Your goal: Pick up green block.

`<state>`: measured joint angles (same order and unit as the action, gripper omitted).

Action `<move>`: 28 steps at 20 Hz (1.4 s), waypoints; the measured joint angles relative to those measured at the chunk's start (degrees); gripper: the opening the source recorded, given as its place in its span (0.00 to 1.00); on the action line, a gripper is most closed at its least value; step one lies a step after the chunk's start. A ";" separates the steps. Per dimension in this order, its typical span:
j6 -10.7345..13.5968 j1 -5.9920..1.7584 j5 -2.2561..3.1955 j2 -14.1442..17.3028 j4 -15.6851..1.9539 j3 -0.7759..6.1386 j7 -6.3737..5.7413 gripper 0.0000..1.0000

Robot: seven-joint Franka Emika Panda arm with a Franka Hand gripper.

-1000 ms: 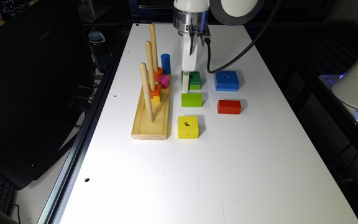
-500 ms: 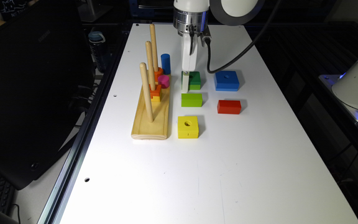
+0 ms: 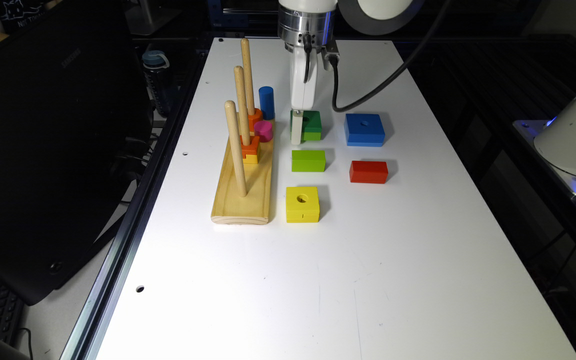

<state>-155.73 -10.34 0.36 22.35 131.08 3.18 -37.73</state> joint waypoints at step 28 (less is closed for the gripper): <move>12.39 -0.01 -0.10 -12.67 0.07 0.07 0.00 0.00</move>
<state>-143.35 -10.35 0.26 9.68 131.15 3.25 -37.73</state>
